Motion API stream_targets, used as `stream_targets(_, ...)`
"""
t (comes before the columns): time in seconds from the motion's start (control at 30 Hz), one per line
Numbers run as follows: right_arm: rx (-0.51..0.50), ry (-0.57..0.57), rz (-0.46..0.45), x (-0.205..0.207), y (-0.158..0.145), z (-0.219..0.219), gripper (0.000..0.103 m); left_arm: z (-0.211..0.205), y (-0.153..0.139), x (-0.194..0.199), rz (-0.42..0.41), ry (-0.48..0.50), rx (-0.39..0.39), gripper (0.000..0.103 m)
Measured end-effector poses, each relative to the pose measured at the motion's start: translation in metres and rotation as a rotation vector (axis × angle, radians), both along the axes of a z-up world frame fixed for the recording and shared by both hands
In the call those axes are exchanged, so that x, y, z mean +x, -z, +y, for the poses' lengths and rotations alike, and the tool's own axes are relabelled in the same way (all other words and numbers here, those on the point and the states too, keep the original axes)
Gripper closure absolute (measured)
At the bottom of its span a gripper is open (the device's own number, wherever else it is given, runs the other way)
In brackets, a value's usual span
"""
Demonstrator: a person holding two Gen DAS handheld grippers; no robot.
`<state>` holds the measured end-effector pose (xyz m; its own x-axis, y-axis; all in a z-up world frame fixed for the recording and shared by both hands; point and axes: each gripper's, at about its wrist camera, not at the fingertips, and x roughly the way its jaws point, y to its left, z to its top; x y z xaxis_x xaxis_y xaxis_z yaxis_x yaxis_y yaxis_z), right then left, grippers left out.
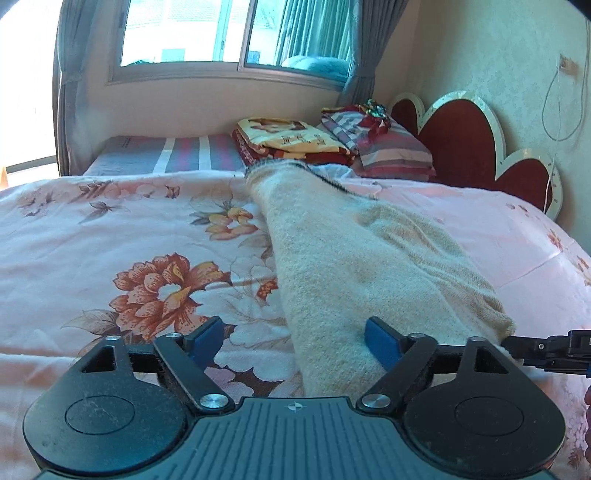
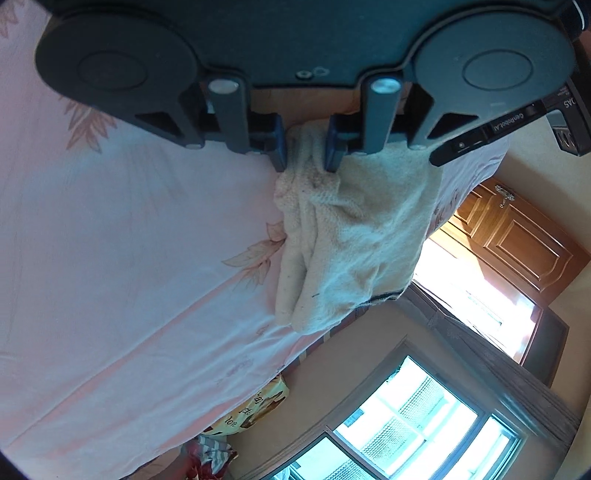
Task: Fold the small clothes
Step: 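Grasp the opposite side edge of the sweater with the right tool, then fold that edge over the sweater and open the right tool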
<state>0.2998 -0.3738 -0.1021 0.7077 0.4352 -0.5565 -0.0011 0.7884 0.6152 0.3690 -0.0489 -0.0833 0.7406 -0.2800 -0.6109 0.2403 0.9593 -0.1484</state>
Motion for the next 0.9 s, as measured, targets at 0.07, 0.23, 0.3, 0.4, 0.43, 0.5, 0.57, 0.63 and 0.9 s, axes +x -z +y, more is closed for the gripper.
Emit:
stream_targets(0.07,-0.028,0.015,-0.067,-0.01,-0.019,-0.001,0.082,0.004,-0.014,-0.015,-0.048,0.014,-0.045,0.038)
stream_targets(0.23,-0.228,-0.075,-0.204,-0.008,-0.047,0.029,0.088,-0.025,-0.013,-0.033,-0.047,0.102,-0.033,0.038)
stream_targets(0.3,-0.316,-0.121,-0.199,-0.003,-0.043,0.043,0.089,-0.036,0.0,-0.033,-0.001,0.093,0.031,0.038)
stream_targets(0.4,-0.432,-0.164,-0.166,0.0,-0.03,0.054,0.09,-0.038,0.009,-0.04,0.011,0.083,0.064,0.038)
stream_targets(0.43,-0.447,-0.174,-0.155,-0.001,-0.025,0.055,0.091,-0.036,0.012,-0.04,0.03,0.078,0.053,0.038)
stream_targets(0.5,-0.446,-0.178,-0.159,-0.002,-0.02,0.053,0.091,-0.032,0.022,-0.039,0.075,0.08,0.042,0.038)
stream_targets(0.57,-0.437,-0.184,-0.156,-0.003,-0.023,0.051,0.091,-0.029,0.022,-0.042,0.067,0.068,0.043,0.038)
stream_targets(0.63,-0.411,-0.171,-0.193,-0.004,-0.037,0.045,0.088,-0.019,0.009,-0.04,0.014,0.053,-0.009,0.038)
stream_targets(0.9,-0.444,-0.148,-0.268,0.063,-0.065,0.036,0.084,-0.032,-0.041,0.024,-0.178,0.163,-0.052,0.029)
